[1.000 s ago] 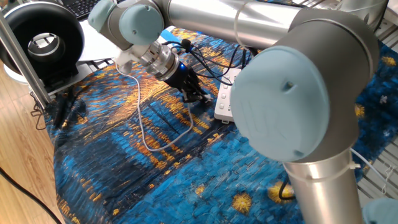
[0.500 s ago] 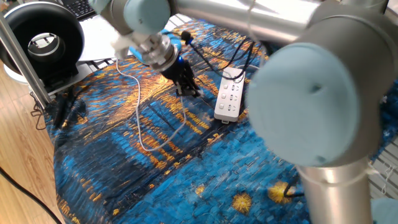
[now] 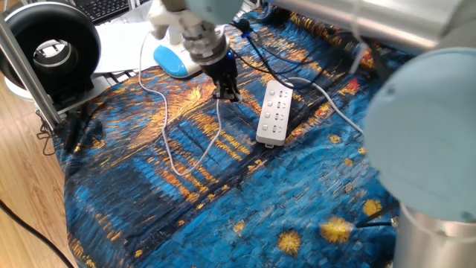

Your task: Plug in the power cord of the desk lamp, turn on the socket, and light up the desk lamp

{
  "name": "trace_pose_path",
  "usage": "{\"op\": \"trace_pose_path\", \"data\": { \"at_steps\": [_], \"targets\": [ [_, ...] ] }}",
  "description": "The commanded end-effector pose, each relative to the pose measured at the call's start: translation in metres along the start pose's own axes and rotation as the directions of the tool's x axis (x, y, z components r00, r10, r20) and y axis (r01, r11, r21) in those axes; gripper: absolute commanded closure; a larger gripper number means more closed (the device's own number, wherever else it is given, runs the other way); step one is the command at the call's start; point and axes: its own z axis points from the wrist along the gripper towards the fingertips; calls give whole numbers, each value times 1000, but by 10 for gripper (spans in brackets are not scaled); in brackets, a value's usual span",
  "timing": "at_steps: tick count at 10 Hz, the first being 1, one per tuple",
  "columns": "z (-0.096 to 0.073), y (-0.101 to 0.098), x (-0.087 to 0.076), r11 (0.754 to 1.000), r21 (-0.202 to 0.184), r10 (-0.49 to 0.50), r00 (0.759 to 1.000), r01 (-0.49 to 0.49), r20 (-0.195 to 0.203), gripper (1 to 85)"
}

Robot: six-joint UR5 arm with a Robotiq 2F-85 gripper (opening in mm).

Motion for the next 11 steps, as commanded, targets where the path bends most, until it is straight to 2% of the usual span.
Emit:
{"op": "trace_pose_path", "data": {
  "at_steps": [1,2,3,4,5,6,7,8,9,10,11],
  "targets": [
    [-6,1,-5,987,-62,153,984,-148,93,843],
    [-6,3,-8,980,-74,189,977,-183,98,843],
    [-6,-10,-9,978,-31,207,972,-205,113,843],
    [-7,-17,-16,967,-18,253,957,-253,143,843],
    [-10,0,-30,933,-112,358,918,-343,168,843],
    [-13,18,-41,856,-217,504,851,-469,149,843],
    [-12,11,-36,797,-200,597,792,-569,126,843],
    [-9,-18,-30,804,-99,595,785,-587,173,843],
    [-10,-33,-27,805,-48,588,784,-592,200,843],
    [-15,-35,-22,801,-79,596,779,-593,196,843],
    [-20,-40,-13,794,-125,607,775,-594,173,843]
  ]
}}
